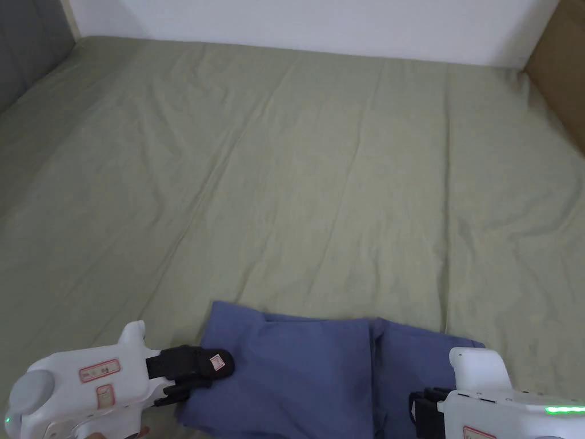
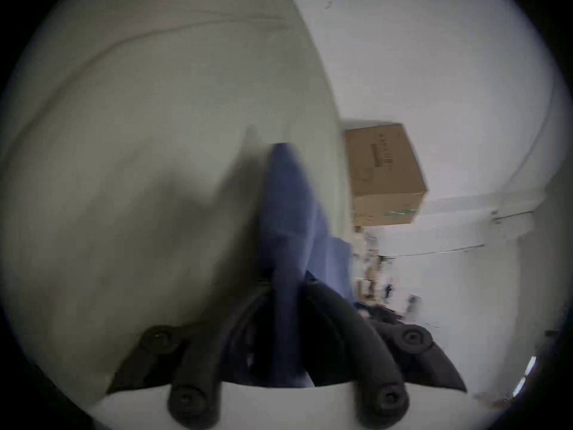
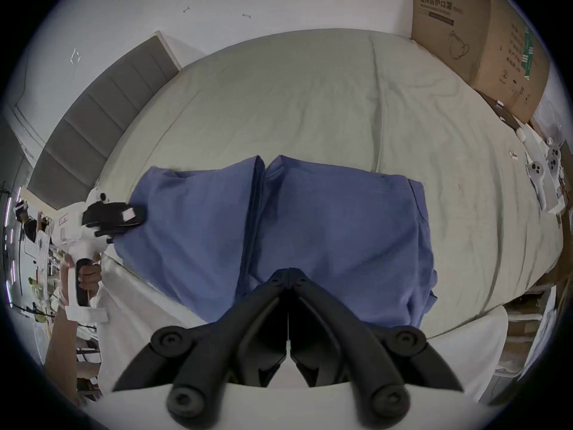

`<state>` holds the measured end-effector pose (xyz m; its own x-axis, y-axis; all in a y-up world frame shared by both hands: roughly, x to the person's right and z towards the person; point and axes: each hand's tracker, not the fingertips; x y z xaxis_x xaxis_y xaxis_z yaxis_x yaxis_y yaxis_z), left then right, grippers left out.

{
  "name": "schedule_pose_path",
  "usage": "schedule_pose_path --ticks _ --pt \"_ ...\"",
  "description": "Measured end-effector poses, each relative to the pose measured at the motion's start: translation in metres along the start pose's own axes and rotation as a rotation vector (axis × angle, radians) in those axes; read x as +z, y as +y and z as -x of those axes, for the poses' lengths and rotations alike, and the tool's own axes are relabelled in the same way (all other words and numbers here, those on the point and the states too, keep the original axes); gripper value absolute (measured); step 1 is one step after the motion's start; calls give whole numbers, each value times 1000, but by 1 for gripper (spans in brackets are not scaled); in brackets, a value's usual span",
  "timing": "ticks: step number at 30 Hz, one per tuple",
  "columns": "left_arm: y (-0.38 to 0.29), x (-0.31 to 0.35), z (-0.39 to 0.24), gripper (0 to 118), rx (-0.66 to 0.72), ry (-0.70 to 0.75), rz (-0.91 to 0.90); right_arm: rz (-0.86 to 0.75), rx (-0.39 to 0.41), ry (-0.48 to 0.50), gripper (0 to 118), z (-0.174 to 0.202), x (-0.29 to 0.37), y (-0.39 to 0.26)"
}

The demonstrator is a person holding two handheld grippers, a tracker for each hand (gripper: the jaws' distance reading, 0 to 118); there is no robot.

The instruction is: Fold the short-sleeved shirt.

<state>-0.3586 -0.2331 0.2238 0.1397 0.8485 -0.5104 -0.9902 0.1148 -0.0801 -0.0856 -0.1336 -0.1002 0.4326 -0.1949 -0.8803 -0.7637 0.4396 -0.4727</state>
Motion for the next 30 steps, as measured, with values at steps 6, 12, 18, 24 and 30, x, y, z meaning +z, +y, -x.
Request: schedule_pose_path --ticks 6,12,18,24,30 --pt "7 19 -17 11 -74 -74 38 25 35 -7 0 5 -3 2" --pt "30 62 -3 11 -56 -2 -12 20 27 -8 0 6 -1 4" --pt "52 121 11 11 -48 126 -112 15 -4 -14 0 -3 0 2" --pt "48 145 -10 11 -58 179 -155 14 -34 -13 0 -16 4 -5" --pt "29 138 -85 11 -130 109 -178 0 -71 -7 0 -32 10 -16"
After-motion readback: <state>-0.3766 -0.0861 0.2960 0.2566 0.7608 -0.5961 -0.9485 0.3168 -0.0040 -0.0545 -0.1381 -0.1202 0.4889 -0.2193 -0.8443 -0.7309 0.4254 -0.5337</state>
